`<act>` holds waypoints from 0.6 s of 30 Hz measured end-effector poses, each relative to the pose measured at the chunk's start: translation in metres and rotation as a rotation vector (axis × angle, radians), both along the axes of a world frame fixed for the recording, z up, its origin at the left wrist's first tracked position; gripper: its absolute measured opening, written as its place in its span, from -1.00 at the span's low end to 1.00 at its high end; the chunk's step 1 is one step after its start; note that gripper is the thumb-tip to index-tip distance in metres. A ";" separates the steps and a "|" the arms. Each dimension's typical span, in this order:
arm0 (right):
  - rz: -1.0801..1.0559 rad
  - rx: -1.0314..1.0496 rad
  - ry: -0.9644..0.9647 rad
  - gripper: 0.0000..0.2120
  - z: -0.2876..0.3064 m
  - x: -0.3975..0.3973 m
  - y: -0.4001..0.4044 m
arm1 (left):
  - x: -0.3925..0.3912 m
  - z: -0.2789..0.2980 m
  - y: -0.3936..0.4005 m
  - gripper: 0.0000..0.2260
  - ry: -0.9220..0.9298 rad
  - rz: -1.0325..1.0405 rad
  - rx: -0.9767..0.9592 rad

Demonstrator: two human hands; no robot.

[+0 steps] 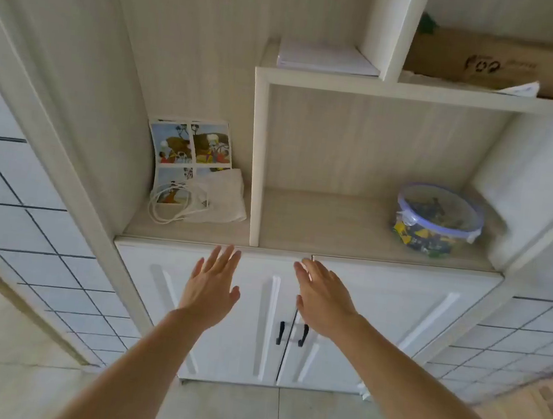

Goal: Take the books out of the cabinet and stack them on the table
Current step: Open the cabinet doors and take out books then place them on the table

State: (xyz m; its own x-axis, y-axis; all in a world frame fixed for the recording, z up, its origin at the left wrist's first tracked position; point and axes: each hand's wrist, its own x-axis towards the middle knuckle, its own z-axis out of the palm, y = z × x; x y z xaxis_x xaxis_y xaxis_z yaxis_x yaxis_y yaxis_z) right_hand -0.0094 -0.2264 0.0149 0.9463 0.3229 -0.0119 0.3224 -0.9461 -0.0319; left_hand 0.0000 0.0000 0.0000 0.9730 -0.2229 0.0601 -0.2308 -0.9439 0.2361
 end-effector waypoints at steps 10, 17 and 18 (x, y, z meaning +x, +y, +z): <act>-0.046 -0.116 -0.047 -0.20 -0.047 0.044 -0.004 | 0.032 -0.036 -0.018 -0.25 0.045 0.150 0.059; -0.011 -0.010 -0.139 -0.20 -0.061 0.042 -0.001 | 0.032 -0.043 -0.031 -0.16 -0.022 0.230 0.101; 0.001 -0.007 -0.126 -0.22 -0.060 0.037 -0.002 | 0.031 -0.042 -0.035 -0.15 -0.009 0.235 0.114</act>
